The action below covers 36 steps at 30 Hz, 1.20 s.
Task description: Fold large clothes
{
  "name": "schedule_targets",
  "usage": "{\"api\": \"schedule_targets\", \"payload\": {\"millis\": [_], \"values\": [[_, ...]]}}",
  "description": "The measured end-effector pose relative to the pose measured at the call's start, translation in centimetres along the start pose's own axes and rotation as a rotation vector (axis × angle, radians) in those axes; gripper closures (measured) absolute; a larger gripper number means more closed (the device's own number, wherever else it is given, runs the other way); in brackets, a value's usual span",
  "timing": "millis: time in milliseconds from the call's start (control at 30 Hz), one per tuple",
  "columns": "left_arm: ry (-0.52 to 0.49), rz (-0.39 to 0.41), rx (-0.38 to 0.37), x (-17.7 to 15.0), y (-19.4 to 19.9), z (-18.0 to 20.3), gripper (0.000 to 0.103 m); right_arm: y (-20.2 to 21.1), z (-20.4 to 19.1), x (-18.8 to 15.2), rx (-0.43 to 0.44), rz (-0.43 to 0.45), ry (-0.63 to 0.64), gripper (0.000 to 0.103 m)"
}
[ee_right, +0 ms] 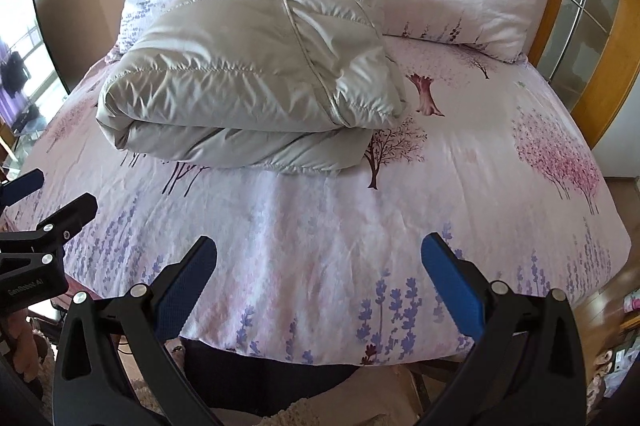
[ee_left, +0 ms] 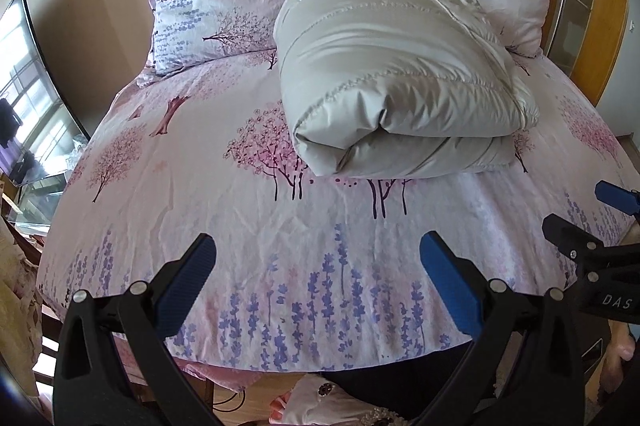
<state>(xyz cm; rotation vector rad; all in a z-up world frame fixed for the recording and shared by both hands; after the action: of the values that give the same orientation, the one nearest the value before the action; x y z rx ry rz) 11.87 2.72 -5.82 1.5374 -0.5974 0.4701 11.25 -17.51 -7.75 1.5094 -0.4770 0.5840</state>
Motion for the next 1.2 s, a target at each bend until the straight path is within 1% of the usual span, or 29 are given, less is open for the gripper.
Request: {"api": "schedule_targets", "payload": {"millis": [233, 667, 1200], "values": [[0.010, -0.018, 0.000, 0.0, -0.4, -0.2, 0.002, -0.3, 0.3, 0.1, -0.012, -0.011, 0.005, 0.001], [0.016, -0.024, -0.004, 0.0, -0.6, -0.4, 0.002, -0.9, 0.1, 0.0, -0.008, -0.034, 0.003, 0.001], [0.013, -0.029, -0.009, -0.1, -0.9, -0.5, 0.002, -1.1, 0.1, -0.1, -0.007, -0.042, -0.006, 0.001]]}}
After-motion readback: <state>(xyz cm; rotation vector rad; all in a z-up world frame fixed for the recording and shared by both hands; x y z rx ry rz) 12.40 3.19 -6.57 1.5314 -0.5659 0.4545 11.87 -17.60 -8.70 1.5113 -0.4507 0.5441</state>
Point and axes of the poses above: each gripper's, at about its wrist camera, not at the fingertips, and y roughly against the way its jaws point, z to its right, x to its top, the point moved 7 cm from there along -y, roughly the way its jaws point
